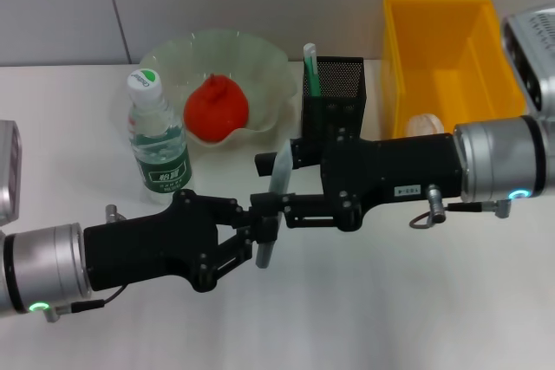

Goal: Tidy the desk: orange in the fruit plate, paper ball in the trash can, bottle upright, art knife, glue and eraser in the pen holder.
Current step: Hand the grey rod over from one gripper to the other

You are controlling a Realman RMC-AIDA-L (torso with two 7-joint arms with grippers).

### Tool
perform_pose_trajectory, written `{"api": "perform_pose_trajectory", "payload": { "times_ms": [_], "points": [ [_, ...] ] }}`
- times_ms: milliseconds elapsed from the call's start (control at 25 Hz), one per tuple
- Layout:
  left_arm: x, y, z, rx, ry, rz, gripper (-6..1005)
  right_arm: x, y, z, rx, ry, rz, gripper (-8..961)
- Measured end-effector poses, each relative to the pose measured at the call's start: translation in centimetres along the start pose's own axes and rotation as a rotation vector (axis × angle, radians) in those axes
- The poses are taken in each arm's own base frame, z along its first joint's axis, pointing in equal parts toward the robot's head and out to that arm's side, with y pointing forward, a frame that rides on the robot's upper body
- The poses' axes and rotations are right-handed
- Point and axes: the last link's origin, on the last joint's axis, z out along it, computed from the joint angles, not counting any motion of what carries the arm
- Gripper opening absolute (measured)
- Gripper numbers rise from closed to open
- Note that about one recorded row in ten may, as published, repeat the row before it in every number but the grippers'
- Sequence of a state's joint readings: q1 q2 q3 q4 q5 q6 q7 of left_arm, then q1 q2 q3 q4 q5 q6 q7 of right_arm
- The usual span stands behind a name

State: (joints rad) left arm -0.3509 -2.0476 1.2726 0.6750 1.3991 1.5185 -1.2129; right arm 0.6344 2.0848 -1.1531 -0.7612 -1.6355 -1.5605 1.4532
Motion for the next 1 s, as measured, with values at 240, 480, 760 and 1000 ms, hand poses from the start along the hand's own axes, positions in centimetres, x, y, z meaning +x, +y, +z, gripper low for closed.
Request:
{"api": "perform_pose_trajectory", "payload": {
  "times_ms": [240,480,760,1000],
  "points": [
    [-0.15,0.01,0.05,-0.001,-0.001,-0.007,191,0.01,-0.08,0.41,0.0,-0.001,0.004,492],
    [-0.18,0.02,0.0,-0.001,-0.002,-0.01,193,0.01,-0.07,0.37,0.002,-0.006,0.003,435],
    [-0.18,0.05,-0.03,-0.003,-0.002,-0.015,196,0.29,-0.03,0.48,-0.003,-0.002,0.009,278],
    [-0.11,-0.02,-0.07,-0.004,-0.004,-0.035,199,0.4,-0.02,0.44,-0.001,-0.003,0.014,172]
  ]
}}
